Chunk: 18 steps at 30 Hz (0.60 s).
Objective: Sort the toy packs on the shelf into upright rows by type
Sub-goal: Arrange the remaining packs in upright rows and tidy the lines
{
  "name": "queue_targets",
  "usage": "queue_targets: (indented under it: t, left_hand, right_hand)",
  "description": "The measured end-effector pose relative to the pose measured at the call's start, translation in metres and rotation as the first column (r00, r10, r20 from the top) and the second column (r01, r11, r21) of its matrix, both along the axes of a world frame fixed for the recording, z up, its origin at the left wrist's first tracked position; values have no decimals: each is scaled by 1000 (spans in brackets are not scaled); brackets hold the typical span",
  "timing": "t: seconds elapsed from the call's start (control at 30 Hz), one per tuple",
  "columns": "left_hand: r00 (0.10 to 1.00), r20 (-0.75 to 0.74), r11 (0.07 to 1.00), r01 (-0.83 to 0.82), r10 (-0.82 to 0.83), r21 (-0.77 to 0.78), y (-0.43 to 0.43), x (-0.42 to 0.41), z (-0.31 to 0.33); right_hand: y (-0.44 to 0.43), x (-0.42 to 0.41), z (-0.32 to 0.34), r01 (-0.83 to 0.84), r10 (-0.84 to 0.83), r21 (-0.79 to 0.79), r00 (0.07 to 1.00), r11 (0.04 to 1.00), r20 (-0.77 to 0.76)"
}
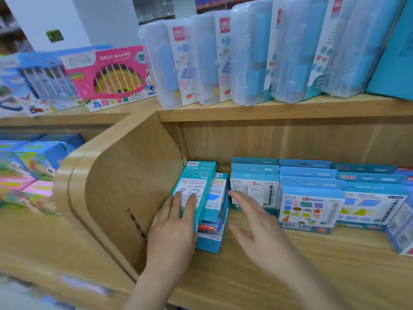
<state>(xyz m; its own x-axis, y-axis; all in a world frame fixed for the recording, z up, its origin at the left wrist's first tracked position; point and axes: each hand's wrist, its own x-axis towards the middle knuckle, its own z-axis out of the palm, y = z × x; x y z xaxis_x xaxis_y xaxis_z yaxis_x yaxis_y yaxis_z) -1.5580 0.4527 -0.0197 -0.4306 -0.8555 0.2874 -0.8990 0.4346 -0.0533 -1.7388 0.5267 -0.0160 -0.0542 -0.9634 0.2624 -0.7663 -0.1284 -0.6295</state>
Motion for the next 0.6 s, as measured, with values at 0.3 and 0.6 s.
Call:
queue_targets:
  t: [0.3,0.6]
  left_hand:
    - [973,-86,970,203,-216,-134,1,18,3]
    - [685,-420,794,423,-595,-436,63,44,90]
  right_hand:
    - [-21,32,-30,-27,23,-8,958,1000,-287]
    - [-4,24,10,-41,6,-275,992,960,-127]
